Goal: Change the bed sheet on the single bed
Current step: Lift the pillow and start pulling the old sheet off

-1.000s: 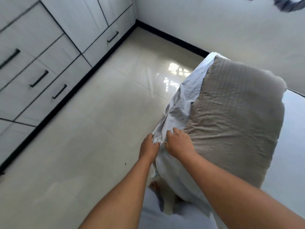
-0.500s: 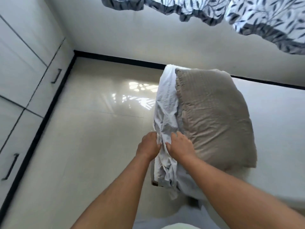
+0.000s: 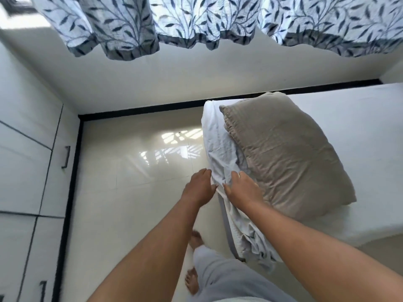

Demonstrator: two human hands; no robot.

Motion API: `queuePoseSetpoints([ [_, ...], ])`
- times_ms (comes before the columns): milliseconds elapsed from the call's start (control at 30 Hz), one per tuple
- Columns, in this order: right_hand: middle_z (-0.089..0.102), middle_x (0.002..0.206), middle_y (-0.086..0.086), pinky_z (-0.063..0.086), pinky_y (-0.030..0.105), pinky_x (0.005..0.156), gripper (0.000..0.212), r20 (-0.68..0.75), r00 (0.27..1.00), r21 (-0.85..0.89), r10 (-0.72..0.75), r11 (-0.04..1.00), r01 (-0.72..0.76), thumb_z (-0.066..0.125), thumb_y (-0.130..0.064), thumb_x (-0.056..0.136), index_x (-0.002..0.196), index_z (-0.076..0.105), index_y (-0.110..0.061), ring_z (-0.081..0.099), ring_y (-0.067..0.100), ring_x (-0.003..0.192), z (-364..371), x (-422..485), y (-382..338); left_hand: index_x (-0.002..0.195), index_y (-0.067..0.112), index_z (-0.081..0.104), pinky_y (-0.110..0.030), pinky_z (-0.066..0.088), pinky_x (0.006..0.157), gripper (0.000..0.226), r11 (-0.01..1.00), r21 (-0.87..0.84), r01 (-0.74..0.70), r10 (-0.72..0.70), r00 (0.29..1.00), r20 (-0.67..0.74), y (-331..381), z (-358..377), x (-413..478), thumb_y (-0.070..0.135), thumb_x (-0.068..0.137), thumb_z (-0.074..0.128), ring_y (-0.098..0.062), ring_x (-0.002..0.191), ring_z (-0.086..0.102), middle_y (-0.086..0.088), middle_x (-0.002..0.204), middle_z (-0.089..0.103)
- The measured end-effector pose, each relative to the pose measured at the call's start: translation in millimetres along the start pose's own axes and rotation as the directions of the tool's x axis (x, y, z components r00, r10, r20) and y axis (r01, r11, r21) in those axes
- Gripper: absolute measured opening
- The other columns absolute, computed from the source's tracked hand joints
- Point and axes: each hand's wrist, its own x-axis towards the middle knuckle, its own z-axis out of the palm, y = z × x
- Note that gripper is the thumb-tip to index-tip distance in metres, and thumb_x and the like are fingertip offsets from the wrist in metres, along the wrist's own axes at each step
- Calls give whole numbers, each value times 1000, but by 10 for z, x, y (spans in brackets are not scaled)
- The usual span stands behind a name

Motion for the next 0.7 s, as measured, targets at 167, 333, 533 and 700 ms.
queuePoseSetpoints([
  [167, 52, 130, 13, 46, 46, 94, 47, -5, 998, 104, 66, 992, -65, 44, -52, 100, 129, 48, -15, 55, 34, 118, -97, 672, -141, 149, 11, 36, -40, 34, 112, 58, 994, 85, -68, 62, 996, 65, 9, -389, 617, 39, 101, 53, -27, 143, 34, -8, 155, 37],
  [333, 49, 138, 15, 44, 45, 98, 50, 44, 991, 211, 128, 968, -134, 41, -49, 103, 138, 44, -14, 53, 35, 124, -342, 1691, -136, 150, 11, 36, -36, 32, 112, 59, 982, 156, -110, 85, 984, 157, 85, -860, 1640, 39, 102, 52, -25, 143, 36, -8, 157, 36],
  [533, 49, 141, 13, 44, 45, 103, 50, 114, 977, 316, 183, 925, -210, 39, -53, 103, 139, 42, -18, 52, 34, 126, -856, 2721, -69, 154, 10, 31, -32, 28, 115, 62, 977, 194, -93, 54, 978, 200, 283, -1427, 2852, 40, 103, 50, -22, 146, 33, -7, 160, 34],
  [700, 47, 143, 14, 43, 44, 104, 53, 158, 957, 425, 243, 858, -289, 41, -52, 103, 143, 42, -16, 51, 35, 128, -1083, 3312, -71, 154, 7, 30, -31, 24, 117, 63, 977, 207, -61, 10, 971, 238, 387, -1644, 3638, 39, 103, 49, -22, 148, 31, -8, 160, 34],
])
